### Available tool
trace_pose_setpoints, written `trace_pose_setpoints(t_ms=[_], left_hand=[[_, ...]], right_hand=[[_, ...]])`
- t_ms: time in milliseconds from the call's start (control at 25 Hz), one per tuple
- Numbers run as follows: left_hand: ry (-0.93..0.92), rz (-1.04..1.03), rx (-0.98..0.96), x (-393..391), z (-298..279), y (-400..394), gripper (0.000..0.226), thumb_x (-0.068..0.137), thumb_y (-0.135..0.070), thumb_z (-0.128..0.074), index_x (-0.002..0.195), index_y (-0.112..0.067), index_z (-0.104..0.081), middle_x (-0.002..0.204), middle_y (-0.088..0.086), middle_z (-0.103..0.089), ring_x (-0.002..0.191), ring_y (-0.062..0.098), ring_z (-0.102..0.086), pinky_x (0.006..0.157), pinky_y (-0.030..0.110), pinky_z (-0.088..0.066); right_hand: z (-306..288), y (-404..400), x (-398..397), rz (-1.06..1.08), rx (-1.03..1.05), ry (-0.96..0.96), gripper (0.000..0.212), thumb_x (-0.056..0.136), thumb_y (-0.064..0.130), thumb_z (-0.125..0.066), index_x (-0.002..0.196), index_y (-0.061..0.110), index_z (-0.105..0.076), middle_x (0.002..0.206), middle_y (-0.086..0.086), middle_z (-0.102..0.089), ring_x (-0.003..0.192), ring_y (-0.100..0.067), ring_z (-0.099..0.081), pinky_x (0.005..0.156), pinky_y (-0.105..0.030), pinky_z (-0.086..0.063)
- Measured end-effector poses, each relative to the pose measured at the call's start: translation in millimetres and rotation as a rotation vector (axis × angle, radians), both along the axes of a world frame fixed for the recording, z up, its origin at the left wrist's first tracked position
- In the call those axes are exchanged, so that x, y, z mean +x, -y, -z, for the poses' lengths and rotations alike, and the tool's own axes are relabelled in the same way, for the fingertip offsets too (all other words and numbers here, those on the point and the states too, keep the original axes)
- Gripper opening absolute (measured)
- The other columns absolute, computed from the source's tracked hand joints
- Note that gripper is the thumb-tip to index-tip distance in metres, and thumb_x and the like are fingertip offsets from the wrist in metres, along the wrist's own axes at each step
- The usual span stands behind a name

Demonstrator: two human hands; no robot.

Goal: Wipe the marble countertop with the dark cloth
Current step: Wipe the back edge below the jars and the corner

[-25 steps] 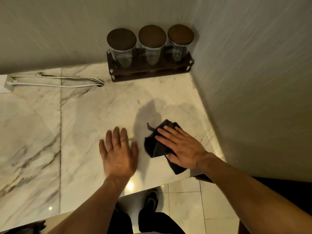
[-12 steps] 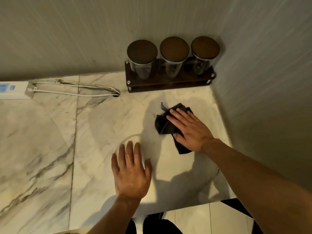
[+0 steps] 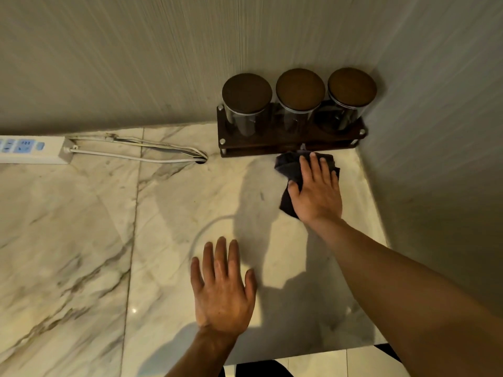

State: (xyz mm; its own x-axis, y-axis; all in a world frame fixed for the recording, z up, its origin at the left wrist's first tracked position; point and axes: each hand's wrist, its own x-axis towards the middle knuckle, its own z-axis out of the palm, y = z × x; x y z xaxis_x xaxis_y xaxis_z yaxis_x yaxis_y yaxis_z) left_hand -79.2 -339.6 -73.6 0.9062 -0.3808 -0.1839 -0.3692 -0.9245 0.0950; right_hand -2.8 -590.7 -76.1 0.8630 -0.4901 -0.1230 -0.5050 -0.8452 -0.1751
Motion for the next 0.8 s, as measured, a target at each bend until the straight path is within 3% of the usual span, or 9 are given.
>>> trace_pose_setpoints(t_ms=[320, 800], left_hand=[[0.000, -0.010, -0.020, 0, 1, -1, 0.065, 0.091, -0.049, -0.033, 0.144, -0.012, -0.037, 0.150, 0.014, -0.039, 0.140, 0.036, -0.028, 0.112, 0.057, -0.021], [0.025, -0.003, -0.046, -1, 1, -1, 0.066, 0.091, -0.047, -0.031, 0.144, -0.009, -0.036, 0.150, 0.015, -0.038, 0.141, 0.036, -0.024, 0.113, 0.055, -0.015]], right_hand=[[-5, -14, 3, 0.444, 0.110, 0.047, 0.068, 0.096, 0.047, -0.026, 0.153, 0.017, -0.005, 0.162, -0.009, 0.000, 0.147, -0.026, 0.005, 0.118, -0.047, 0.003], [-10, -21, -39, 0.588, 0.135, 0.073, 0.078, 0.093, 0.059, -0.027, 0.153, 0.016, -0.001, 0.162, -0.009, 0.003, 0.147, -0.025, 0.007, 0.119, -0.047, 0.002]])
